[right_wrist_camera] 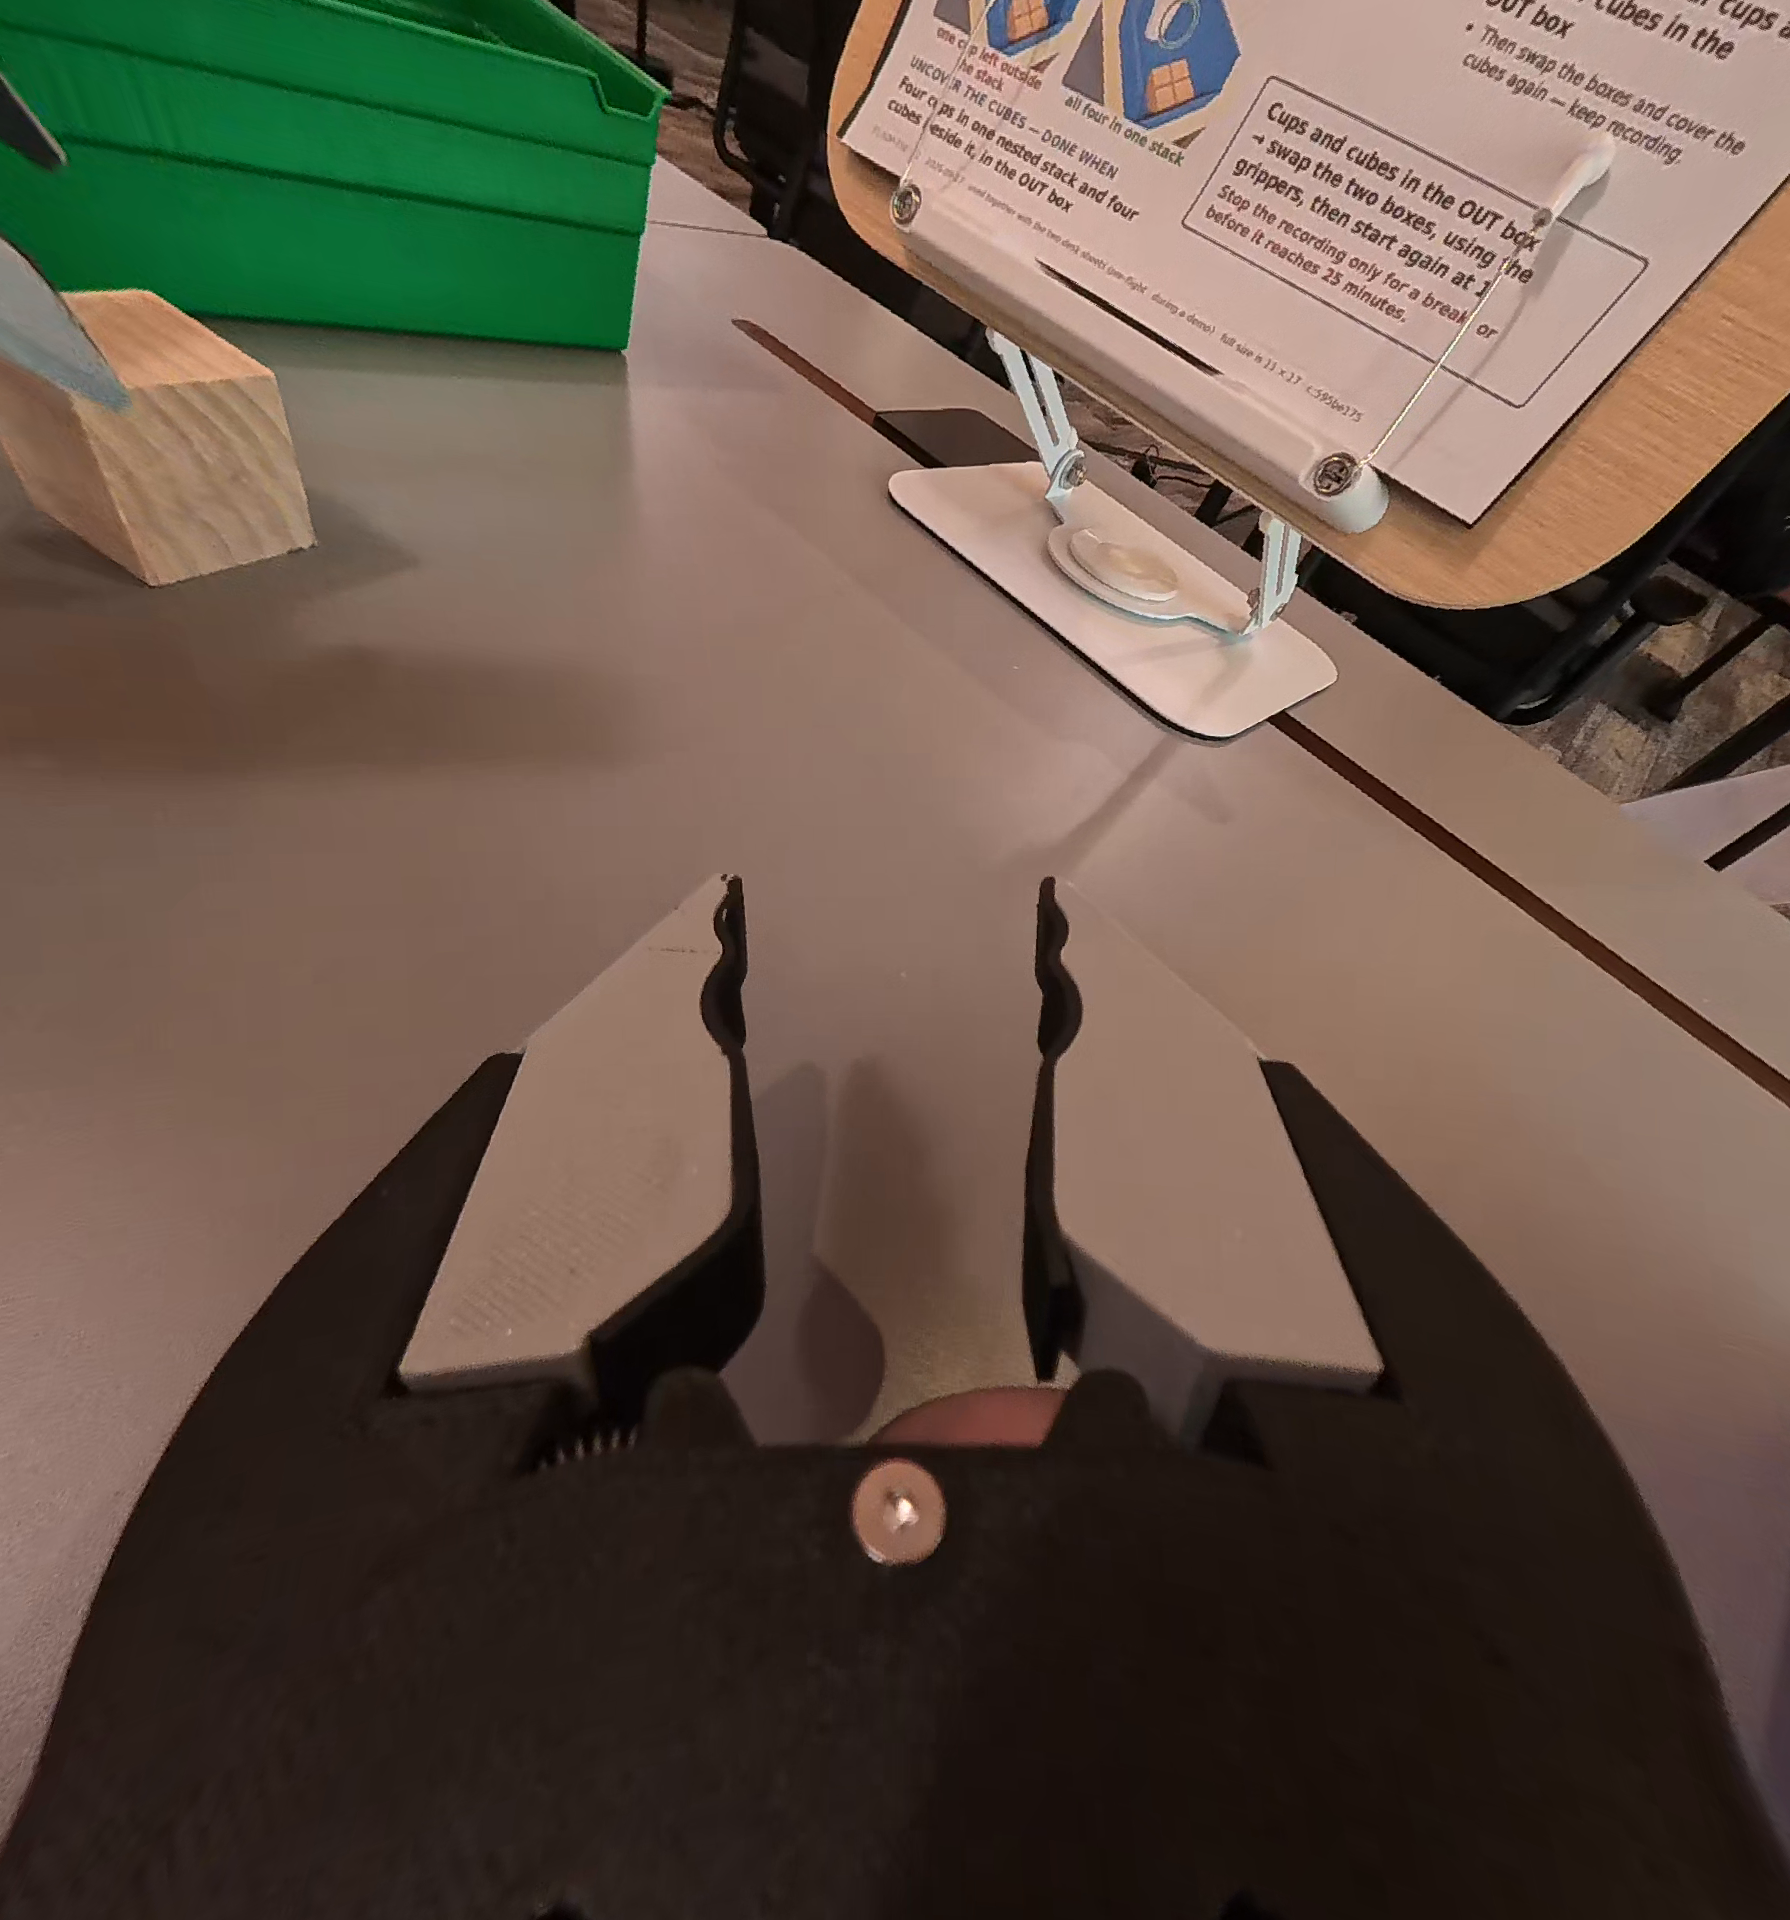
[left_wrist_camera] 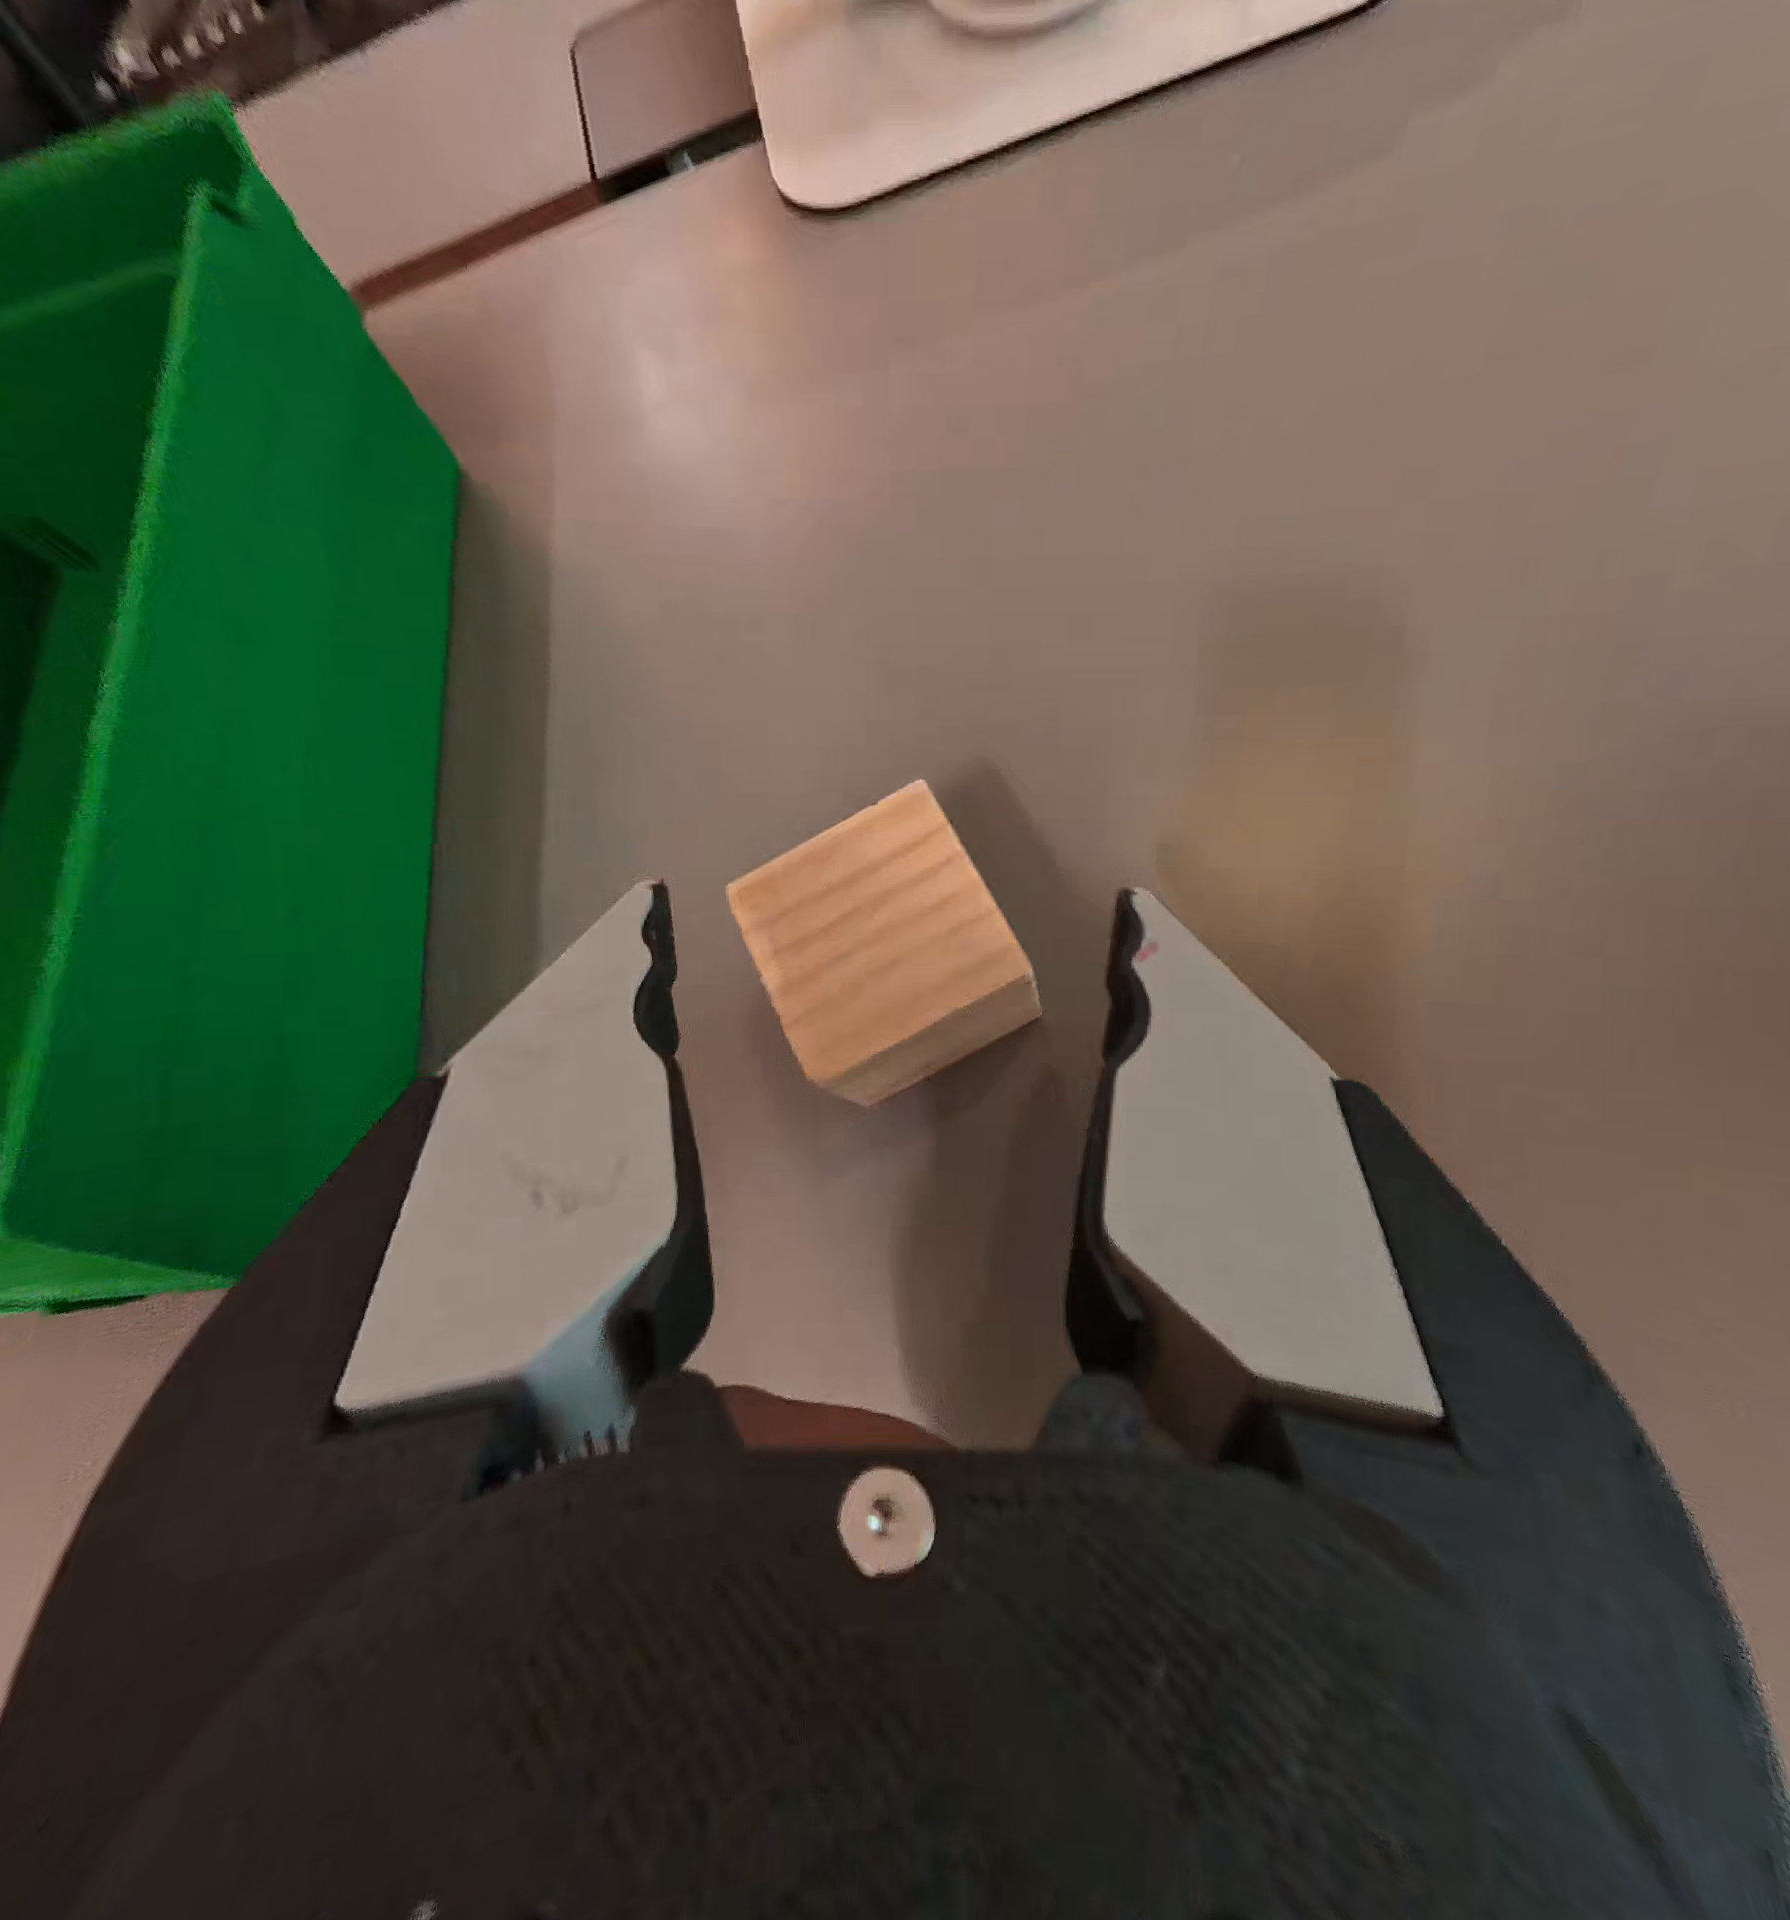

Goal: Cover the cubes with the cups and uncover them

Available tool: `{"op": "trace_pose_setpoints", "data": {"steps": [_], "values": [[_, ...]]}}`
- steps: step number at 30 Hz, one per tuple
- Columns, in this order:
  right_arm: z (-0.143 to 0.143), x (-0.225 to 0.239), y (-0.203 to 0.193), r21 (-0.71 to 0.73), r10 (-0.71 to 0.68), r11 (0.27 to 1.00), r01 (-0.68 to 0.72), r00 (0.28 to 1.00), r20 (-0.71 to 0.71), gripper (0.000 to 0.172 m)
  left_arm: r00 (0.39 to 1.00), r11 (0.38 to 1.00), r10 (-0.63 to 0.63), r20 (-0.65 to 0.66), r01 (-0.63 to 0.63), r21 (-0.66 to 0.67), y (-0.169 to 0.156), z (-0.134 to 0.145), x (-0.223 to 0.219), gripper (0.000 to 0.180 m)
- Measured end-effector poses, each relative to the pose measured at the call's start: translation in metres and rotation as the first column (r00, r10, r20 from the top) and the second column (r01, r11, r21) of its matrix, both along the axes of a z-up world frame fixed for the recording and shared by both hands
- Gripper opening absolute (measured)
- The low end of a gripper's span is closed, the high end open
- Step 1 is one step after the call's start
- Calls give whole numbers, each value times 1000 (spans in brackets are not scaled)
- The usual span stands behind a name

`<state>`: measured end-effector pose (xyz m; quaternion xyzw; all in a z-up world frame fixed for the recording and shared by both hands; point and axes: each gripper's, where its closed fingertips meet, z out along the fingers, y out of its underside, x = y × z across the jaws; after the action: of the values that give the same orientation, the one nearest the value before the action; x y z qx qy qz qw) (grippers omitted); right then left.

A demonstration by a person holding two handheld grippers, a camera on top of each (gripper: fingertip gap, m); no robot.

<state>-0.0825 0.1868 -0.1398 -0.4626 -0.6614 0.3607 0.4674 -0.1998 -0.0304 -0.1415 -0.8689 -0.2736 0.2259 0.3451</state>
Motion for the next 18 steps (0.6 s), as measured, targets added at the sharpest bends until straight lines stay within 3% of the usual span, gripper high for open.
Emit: {"op": "trace_pose_setpoints", "data": {"steps": [5, 7, 10, 13, 15, 17, 18], "values": [[1, 1, 6, -12, -18, 1000, 18, 1000, -2, 52, 999, 995, 37, 37, -34, -98, 7, -27, -9, 84], [1, 1, 8, -14, -22, 1000, 22, 1000, -4, 52, 996, 985, 45, -83, -57, -160, 1, -26, -18, 58], [2, 1, 6, -24, -14, 1000, 14, 1000, -3, 51, 981, 984, -20, -194, -15, -178, 5, -22, -18, 36], [4, 4, -16, -188, 116, 976, -112, 993, 10, 50, 973, 981, -58, -225, 14, -193, 9, -21, -17, 28], [4, 7, -31, -330, 215, 924, -195, 976, 26, 54, 975, 990, -92, -202, 67, -128, 18, -15, -11, 2], [2, 10, -37, -401, 271, 887, -230, 961, 47, 55, 991, 987, -124, -42, 119, -109, 22, -28, 4, 0], [1, 9, -35, -405, 265, 887, -223, 963, 51, 55, 992, 984, -118, -40, 112, -140, 20, -33, 3, 0]]}}
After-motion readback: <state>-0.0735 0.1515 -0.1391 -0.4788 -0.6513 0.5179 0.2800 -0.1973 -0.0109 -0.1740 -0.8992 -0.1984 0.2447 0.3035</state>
